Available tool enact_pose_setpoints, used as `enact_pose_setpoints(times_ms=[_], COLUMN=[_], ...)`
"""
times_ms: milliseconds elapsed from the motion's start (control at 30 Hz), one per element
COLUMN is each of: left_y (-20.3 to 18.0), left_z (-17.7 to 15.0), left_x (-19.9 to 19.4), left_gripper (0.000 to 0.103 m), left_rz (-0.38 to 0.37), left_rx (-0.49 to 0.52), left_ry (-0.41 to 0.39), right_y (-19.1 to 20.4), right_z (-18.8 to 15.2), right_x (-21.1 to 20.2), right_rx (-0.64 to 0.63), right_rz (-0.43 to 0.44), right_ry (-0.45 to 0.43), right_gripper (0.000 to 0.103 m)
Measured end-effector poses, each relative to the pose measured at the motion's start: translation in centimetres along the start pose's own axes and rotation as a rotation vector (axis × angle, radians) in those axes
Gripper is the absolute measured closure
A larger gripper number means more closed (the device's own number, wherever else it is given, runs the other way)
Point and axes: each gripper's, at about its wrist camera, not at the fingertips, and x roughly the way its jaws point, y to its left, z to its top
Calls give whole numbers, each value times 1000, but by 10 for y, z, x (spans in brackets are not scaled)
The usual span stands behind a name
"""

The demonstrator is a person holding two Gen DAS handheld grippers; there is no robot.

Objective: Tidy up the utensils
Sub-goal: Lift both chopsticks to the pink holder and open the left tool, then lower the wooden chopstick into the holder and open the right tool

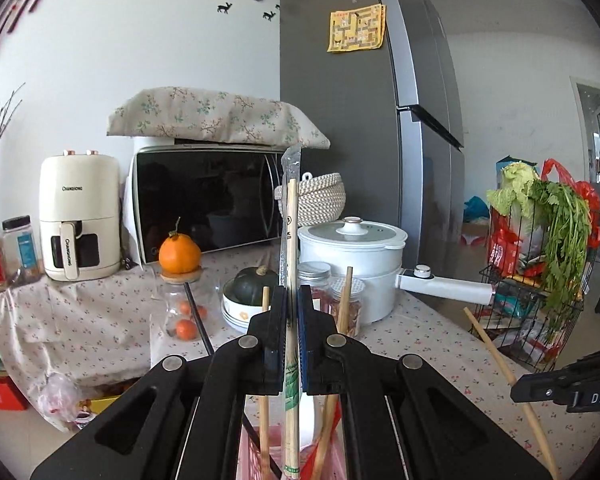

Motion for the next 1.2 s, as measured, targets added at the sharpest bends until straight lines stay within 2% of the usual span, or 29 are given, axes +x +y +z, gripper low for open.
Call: enact_pose_setpoints(times_ms=[200, 333, 500, 600, 667, 700, 833, 967, 1067, 1200], left_y=[8, 15, 16, 19, 22, 24, 31, 49, 61, 71], left_z=[-28, -38, -32, -24, -18, -16, -19, -33, -42, -58], left_x=[14, 15, 7, -4, -13, -16, -31, -42, -40, -34], left_gripper=[98, 97, 96, 83, 53, 47, 38, 26, 24, 23], left_rz=[36, 18, -23, -37, -42, -34, -38, -46, -55, -39], left_rx=[-5, -32, -43, -59, -78, -85, -93, -135, -156, -116], left_ry=[33, 76, 182, 247, 307, 353, 549, 627, 688, 764], right_y=[-4, -2, 8, 17, 24, 27, 45, 67, 84, 98], right_z=[3, 4, 7, 10, 12, 12, 13, 12, 14, 19], right_x=[9, 13, 7, 0, -4, -6, -12, -12, -11, -8], right_rx=[-7, -3, -8, -8, -9, -9, -21, -35, -34, 22], right_rz=[-7, -4, 21, 45, 64, 75, 100, 111, 116, 128], right_ry=[9, 11, -33, -75, -108, -124, -188, -239, -292, -385], right_gripper=[96, 96, 96, 96, 96, 96, 96, 96, 96, 96])
